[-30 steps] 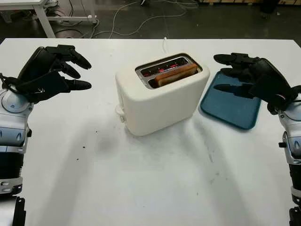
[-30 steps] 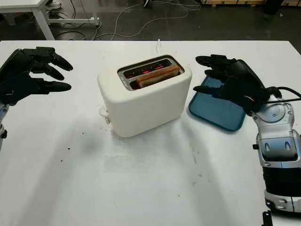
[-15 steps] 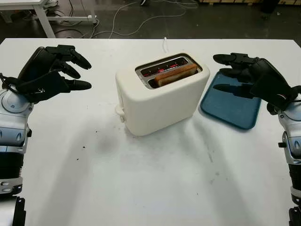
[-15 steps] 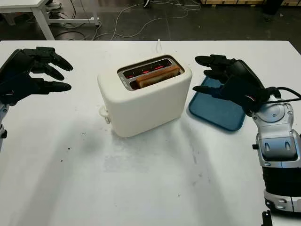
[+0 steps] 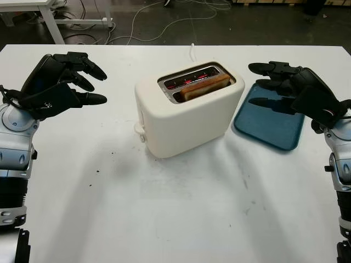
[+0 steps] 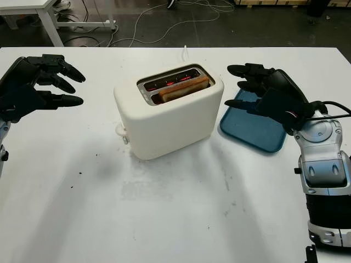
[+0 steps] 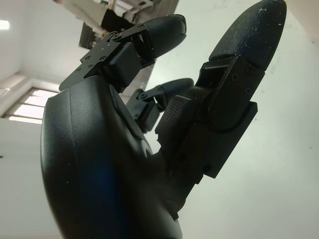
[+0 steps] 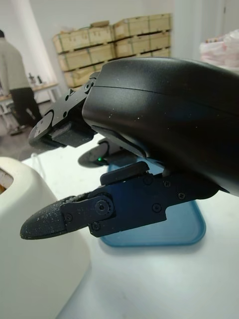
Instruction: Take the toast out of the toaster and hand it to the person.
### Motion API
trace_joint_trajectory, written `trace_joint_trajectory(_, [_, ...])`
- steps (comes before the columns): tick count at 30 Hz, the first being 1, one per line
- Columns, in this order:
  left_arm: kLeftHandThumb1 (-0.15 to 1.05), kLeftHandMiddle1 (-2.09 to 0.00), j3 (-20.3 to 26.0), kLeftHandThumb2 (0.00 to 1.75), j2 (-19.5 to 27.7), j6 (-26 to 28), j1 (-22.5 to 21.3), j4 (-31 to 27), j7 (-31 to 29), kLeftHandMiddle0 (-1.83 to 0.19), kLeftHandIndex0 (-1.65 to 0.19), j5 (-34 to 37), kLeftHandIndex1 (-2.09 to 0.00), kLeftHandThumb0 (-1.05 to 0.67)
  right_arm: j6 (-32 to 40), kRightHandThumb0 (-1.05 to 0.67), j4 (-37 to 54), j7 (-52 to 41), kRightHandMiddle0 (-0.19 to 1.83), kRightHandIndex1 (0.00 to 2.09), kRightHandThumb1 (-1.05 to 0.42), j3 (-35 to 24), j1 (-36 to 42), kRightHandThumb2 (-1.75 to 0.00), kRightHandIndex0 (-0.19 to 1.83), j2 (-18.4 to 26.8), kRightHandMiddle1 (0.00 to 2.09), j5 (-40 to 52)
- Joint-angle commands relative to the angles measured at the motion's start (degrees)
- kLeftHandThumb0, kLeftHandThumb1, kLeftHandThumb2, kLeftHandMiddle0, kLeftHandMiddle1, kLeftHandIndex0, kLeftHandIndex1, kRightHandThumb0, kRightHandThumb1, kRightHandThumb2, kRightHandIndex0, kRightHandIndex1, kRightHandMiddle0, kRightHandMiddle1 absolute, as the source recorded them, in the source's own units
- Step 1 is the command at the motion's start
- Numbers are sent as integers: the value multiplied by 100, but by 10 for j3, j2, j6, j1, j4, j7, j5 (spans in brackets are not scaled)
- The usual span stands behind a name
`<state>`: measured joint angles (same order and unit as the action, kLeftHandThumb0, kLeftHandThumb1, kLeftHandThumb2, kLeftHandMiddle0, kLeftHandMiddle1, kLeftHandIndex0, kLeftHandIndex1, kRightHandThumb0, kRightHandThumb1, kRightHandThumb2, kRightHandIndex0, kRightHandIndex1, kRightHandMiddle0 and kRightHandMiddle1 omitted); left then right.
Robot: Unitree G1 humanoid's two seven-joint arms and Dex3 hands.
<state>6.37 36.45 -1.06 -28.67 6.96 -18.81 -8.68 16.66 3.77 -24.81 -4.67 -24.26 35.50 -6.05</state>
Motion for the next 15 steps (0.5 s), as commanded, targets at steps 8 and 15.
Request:
trace_joint_trajectory(8, [70,-98,2,0,4,-2,-3,-3,4,-74,-69,-1,-92,-105,-15,-64,0,4,45,4,-89,-2,-2,0,50,-1,0,2])
trace_joint_trajectory(15, [69,-97,4,0,1,0,-2,-5,5,-75,-70,1,-91,-105,-4,-65,3,4,45,4,-89,-1,-3,0,48,-1,0,1])
